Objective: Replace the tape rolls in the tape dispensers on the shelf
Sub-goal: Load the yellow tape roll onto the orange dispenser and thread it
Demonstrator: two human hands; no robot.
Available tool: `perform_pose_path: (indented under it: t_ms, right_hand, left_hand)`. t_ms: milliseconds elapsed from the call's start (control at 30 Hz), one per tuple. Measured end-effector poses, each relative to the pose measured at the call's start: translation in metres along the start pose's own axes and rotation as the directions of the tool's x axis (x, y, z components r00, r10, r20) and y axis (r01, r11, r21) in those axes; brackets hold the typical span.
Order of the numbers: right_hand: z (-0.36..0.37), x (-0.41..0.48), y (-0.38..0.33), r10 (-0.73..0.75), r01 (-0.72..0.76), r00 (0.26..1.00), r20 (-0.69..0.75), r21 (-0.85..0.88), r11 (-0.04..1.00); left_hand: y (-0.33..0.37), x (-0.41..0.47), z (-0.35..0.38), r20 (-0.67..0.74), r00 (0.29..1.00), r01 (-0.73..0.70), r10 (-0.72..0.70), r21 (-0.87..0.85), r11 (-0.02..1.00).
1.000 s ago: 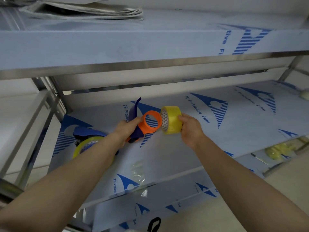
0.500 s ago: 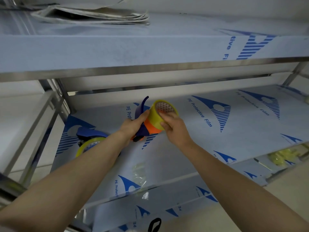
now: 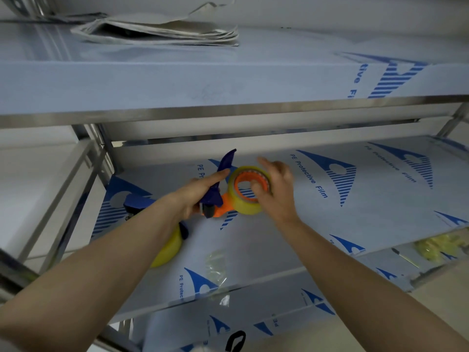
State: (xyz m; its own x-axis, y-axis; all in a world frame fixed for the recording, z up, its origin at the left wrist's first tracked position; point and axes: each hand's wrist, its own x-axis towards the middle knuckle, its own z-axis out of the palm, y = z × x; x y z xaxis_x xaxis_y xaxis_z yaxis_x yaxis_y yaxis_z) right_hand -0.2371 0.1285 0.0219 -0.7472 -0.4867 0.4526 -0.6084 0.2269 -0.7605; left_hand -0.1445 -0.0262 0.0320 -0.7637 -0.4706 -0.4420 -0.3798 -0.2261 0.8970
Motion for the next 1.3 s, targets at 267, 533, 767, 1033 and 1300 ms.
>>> perform_pose_path:
  t_ms: [267, 533, 767, 1033, 1300]
  right_hand:
    - [-0.016, 0.023, -0.005, 0.447, -0.473, 0.826, 0.343, -0.009, 0.881]
    - [-0.004, -0.009, 0.003, 0.467, -0.675, 0.694, 0.548, 0.268, 0.687]
    - [0.010, -0.018, 0.012, 0.567, -0.806, 0.568, 0.596, 0.543, 0.236]
    - [0.033, -0.025, 0.001, 0.678, -0.840, 0.477, 0.559, 0.517, 0.164]
    - [0.030, -0.027, -0.006, 0.693, -0.912, 0.410, 0.593, 0.260, 0.318]
  left_hand:
    - [0.007, -0.012, -0.005, 0.250, 0.948, 0.160, -0.195, 0.154, 0.975]
    - [0.022, -0.025, -0.014, 0.236, 0.934, 0.218, -0.269, 0.220, 0.951]
    - [0.005, -0.013, -0.025, 0.132, 0.984, 0.163, -0.117, -0.432, 0.887]
    - [-0.017, -0.023, 0.012, 0.273, 0.961, 0.158, -0.050, -0.389, 0.908]
    - [-0.018, -0.024, 0.015, 0.201, 0.974, -0.001, 0.105, -0.461, 0.887]
